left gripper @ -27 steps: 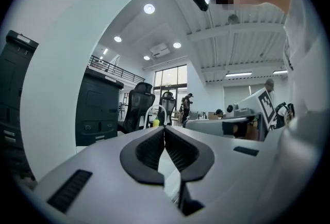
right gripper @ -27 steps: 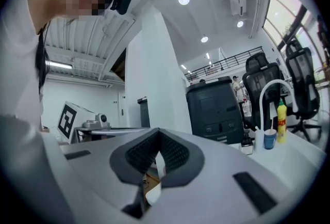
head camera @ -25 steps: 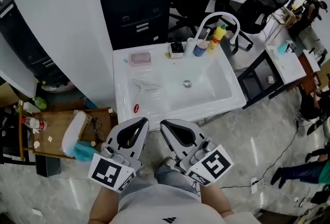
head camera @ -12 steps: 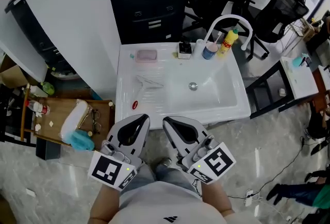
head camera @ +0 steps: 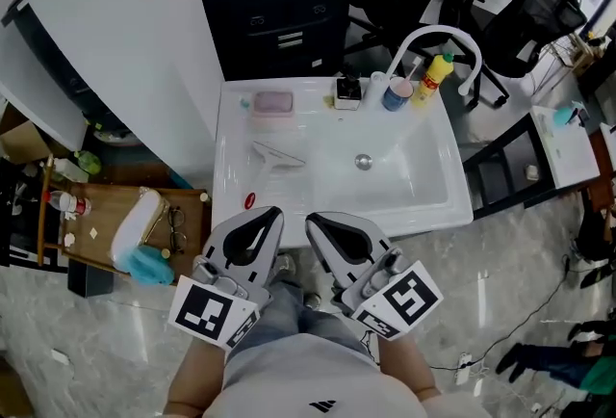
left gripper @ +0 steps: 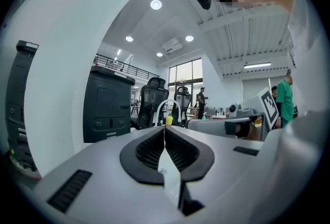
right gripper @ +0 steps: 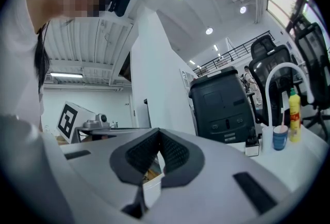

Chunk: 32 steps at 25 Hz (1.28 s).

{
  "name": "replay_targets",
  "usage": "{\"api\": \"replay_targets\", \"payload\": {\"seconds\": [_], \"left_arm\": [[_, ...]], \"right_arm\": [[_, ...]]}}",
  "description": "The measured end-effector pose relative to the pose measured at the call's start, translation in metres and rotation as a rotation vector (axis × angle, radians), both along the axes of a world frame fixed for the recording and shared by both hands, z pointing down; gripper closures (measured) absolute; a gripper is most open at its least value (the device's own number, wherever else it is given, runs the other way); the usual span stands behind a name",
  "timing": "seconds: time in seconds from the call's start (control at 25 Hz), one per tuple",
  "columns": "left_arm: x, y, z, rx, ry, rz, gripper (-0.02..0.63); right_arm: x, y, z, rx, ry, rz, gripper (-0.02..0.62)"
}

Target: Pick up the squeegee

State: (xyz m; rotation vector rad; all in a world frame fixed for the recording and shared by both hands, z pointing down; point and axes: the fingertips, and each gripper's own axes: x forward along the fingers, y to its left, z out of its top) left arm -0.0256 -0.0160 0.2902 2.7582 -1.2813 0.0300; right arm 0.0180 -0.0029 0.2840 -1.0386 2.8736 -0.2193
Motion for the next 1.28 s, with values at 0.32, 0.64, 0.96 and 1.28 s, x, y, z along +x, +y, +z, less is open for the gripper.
{"api": "replay_targets", "payload": {"seconds": [0.32, 0.64, 0.96, 1.28], "left_arm": [[-0.005, -0.045, 0.005, 0.008, -0.025, -0.01, 0.592], [-0.022, -0.084, 0.021, -0.038, -0.048, -0.033, 0.591], [-0.03, -0.113, 0.053, -0.112, -0.061, -0.044, 0.548], [-0.035, -0.133, 0.091, -0.194, -0.073, -0.058, 0.523]], "right_arm": [[0.0, -0.041, -0.003, 0.004, 0.016, 0.016, 0.586], [-0.015, -0.083, 0.003, -0.02, 0.027, 0.002, 0.586], [-0.024, -0.112, 0.022, -0.075, 0.038, 0.001, 0.586], [-0.03, -0.133, 0.038, -0.116, 0.047, 0.001, 0.586]]}}
